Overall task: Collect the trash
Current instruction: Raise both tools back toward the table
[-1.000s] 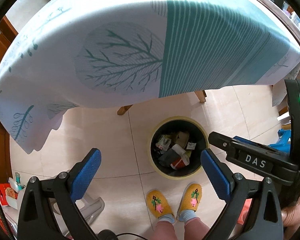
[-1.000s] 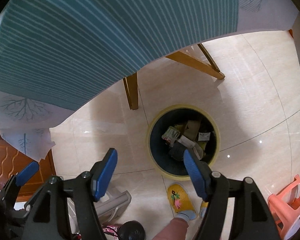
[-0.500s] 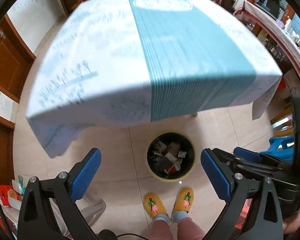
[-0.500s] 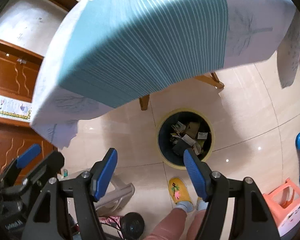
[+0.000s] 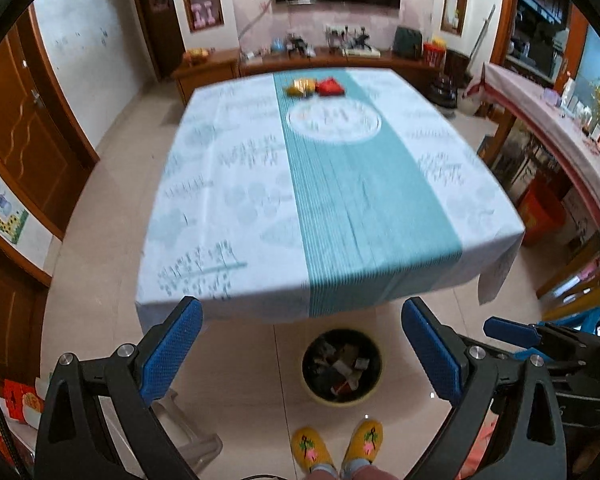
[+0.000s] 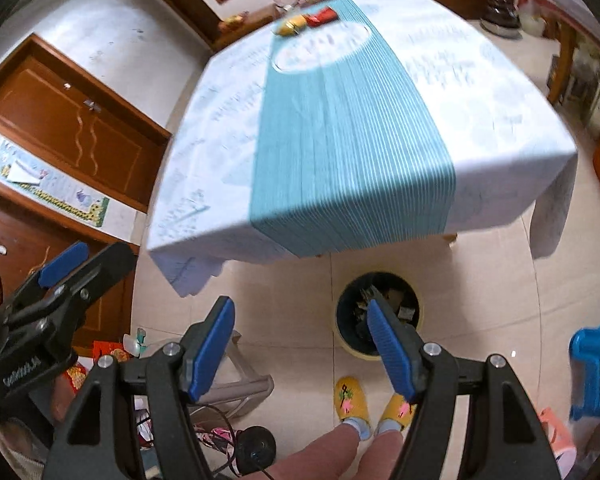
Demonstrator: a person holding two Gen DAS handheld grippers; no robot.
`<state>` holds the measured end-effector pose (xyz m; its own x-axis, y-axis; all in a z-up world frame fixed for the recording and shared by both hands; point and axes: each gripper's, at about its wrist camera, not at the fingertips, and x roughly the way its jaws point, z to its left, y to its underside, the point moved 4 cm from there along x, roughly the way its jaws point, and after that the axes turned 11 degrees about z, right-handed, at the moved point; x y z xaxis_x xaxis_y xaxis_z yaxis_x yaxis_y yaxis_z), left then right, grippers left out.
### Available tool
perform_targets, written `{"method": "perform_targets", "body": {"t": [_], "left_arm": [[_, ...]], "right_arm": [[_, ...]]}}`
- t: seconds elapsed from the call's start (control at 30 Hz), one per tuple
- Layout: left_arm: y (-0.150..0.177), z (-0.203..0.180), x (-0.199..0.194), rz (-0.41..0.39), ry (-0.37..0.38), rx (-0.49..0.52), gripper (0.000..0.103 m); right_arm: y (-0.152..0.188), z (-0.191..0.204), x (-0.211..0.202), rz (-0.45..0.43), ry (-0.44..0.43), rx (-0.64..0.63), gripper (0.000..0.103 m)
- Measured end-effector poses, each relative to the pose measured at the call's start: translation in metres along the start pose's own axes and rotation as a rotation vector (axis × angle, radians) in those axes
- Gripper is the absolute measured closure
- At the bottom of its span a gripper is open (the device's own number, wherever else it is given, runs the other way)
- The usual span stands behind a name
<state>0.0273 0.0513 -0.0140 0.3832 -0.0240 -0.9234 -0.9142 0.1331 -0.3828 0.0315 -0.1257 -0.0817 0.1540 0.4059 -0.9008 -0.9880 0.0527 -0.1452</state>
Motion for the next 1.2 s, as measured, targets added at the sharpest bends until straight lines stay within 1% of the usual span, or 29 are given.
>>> {"method": "perform_targets", "body": {"t": [0.2, 0.4, 0.5, 0.63, 0.8, 0.87, 1.0, 1.07, 1.13, 1.2], "left_arm": [[-0.020, -0.003, -0.032, -0.068, -0.023, -0.032, 0.004], [-0.040, 0.000, -0.056, -0.123, -0.059, -0.068, 0.004], [-0.049, 0.005, -0.060, -0.121, -0.063, -0.087, 0.004], [-0.065, 0.014, -0.059, -0.107, -0.051, -0.106, 0.004], [-0.101, 0.021, -0.051, -0.086, -0.042, -0.079, 0.004], [-0.122, 0.023, -0.046, -0.083, -0.034, -0.053, 0.004], [-0.179, 0.029, -0.029, -0.083, -0.007, 0.016, 0.004], [-0.216, 0.033, -0.012, -0.073, 0.017, 0.058, 0.004], [-0.252, 0.036, 0.006, -0.058, 0.025, 0.093, 0.004], [-0.288, 0.038, 0.027, -0.038, 0.045, 0.122, 0.004]], "right_arm": [[-0.012, 0.011, -0.029, -0.041, 0.005, -0.071, 0.034], [-0.028, 0.008, -0.054, -0.091, 0.000, -0.132, 0.034], [-0.037, 0.003, -0.059, -0.097, -0.004, -0.137, 0.034], [-0.052, -0.002, -0.061, -0.103, 0.014, -0.154, 0.034], [-0.084, -0.004, -0.064, -0.128, 0.027, -0.159, 0.034], [-0.099, -0.005, -0.066, -0.139, 0.038, -0.161, 0.034], [-0.140, -0.004, -0.067, -0.166, 0.060, -0.153, 0.034], [-0.169, -0.001, -0.066, -0.183, 0.082, -0.140, 0.034], [-0.199, 0.001, -0.064, -0.196, 0.103, -0.120, 0.034], [-0.236, 0.002, -0.061, -0.207, 0.122, -0.085, 0.034]]}}
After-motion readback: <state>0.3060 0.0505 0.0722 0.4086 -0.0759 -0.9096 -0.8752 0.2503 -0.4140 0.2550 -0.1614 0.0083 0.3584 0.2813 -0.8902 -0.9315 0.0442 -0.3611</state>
